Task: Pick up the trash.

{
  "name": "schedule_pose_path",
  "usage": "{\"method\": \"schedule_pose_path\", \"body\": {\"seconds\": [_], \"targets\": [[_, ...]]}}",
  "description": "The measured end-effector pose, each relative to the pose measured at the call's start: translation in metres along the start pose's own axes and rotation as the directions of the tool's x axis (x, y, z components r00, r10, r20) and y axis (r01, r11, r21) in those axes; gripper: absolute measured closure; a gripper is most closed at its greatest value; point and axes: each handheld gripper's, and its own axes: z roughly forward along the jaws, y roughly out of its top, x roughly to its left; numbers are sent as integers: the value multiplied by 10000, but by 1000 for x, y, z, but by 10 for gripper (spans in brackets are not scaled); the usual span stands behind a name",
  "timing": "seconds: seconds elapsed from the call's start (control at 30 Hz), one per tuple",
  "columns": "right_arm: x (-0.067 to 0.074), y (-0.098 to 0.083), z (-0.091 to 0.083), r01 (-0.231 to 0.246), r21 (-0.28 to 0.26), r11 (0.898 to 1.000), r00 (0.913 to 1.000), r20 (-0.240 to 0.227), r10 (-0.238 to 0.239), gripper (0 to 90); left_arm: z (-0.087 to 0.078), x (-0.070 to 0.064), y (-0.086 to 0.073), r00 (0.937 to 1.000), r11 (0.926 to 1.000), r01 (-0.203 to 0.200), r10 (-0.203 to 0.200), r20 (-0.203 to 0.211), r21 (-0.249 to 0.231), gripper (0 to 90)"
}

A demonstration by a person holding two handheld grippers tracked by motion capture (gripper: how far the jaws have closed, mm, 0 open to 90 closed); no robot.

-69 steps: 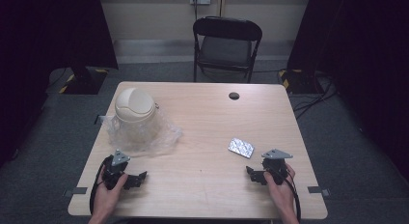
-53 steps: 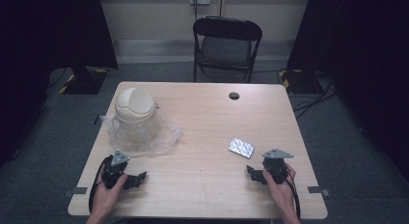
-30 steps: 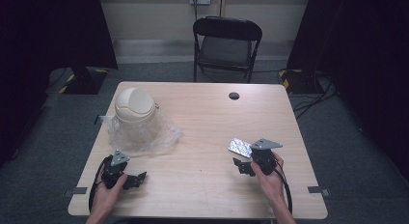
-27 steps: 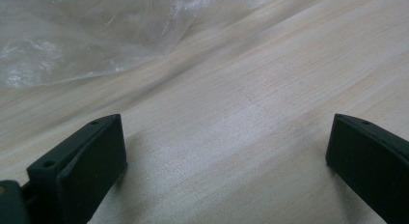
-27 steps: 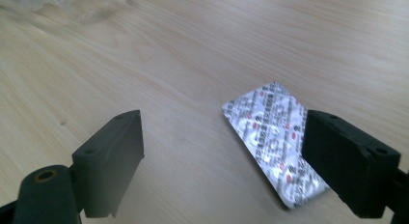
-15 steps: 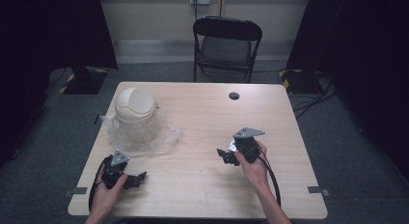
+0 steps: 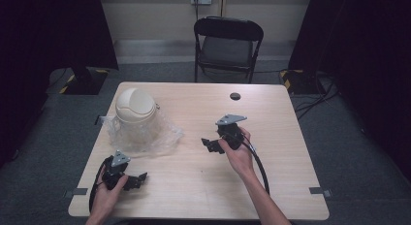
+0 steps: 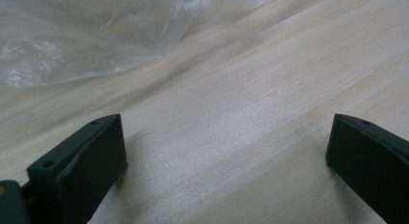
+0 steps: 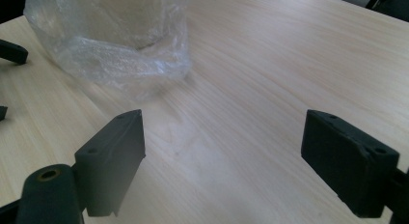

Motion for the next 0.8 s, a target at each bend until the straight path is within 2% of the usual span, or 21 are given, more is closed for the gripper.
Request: {"method": "schedule_pose_path", "body": {"seconds": [0.47, 0.8], "targets": [[13, 37, 25, 583, -15, 9983, 9978, -325, -583, 141, 0, 0, 0, 10000, 10000, 4, -4, -15, -3, 0], [20, 63, 42, 824, -110, 9965, 9927, -880, -830, 146, 0, 0, 0, 10000, 10000, -2, 2, -19, -1, 0]]}}
